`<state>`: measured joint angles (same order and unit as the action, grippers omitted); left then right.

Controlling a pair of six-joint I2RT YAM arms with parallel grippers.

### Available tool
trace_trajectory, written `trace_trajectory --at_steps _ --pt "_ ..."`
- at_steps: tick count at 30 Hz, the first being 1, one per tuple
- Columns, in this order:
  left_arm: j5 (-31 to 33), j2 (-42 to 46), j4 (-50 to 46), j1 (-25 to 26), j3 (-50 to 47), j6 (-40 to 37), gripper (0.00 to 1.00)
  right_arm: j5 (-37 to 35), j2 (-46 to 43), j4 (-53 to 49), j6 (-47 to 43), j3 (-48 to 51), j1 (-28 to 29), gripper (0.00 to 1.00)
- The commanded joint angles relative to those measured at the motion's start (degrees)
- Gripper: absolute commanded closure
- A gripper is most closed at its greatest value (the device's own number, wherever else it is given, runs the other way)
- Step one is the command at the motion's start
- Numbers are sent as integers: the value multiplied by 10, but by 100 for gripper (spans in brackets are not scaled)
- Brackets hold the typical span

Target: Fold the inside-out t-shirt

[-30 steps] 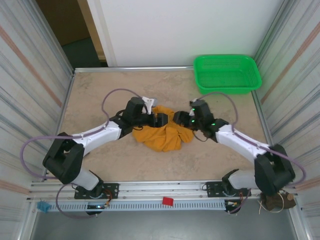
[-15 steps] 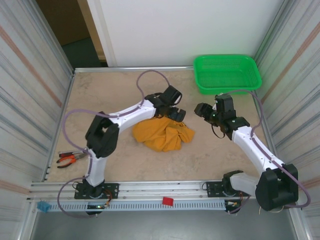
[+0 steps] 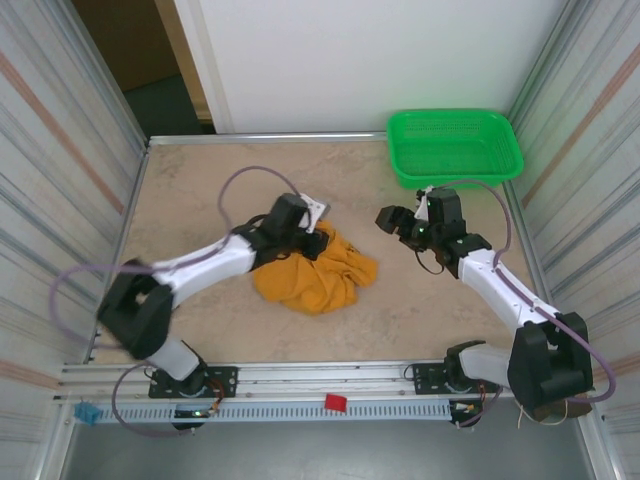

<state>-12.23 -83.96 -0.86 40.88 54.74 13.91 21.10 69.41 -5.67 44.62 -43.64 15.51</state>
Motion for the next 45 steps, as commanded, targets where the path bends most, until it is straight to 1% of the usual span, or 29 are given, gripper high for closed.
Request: trace_trajectory --at_steps 1,3,5,7,10,13,16,18,19,20,26,27,28,29,30,31,34,37,41,44,45 --pt "-151 77 277 -17 -83 23 100 68 -2 83 27 9 2 25" --pt "-186 105 346 -19 -123 31 100 96 0 118 38 7 -1 25" --pt "-209 121 422 -19 -158 38 100 125 2 150 45 3 -2 22" --pt "-221 130 456 -19 -176 36 100 154 2 176 51 0 -4 22" --pt "-242 138 484 -13 -191 -4 100 194 -9 203 56 2 -5 21" --pt "-232 147 500 -5 -207 -42 100 218 -27 194 56 4 -4 21" --pt "-230 151 506 -4 -212 -62 100 213 -45 181 61 18 1 20" --pt "-230 151 499 -4 -210 -71 100 211 -52 190 76 31 7 20" --pt "-231 151 495 -4 -208 -74 100 208 -54 199 86 38 14 20" --pt "-234 150 493 -3 -206 -78 100 202 -55 206 93 44 24 17" --pt "-242 145 467 -2 -193 -97 100 173 -30 243 119 40 94 17" --pt "-244 145 460 -3 -189 -100 100 173 -22 252 122 38 100 21" --pt "-246 145 454 -3 -187 -103 100 173 -15 259 125 34 102 32" --pt "-247 145 453 -2 -187 -104 100 172 -10 262 127 31 101 51" --pt "-245 147 452 -2 -190 -106 100 172 -7 269 130 30 95 76" --pt "-241 150 453 -4 -195 -106 100 174 -8 276 134 28 84 99" --pt "-229 159 457 -4 -216 -107 100 177 -26 289 145 20 45 100" --pt "-216 162 464 -4 -242 -105 100 196 -45 302 151 -1 12 100" --pt "-195 159 485 -4 -271 -103 100 220 -66 314 144 -24 1 100" --pt "-182 157 493 -5 -287 -100 99 230 -87 357 141 -15 -1 100" --pt "-179 158 491 -6 -289 -97 86 231 -92 373 142 -10 -1 100"
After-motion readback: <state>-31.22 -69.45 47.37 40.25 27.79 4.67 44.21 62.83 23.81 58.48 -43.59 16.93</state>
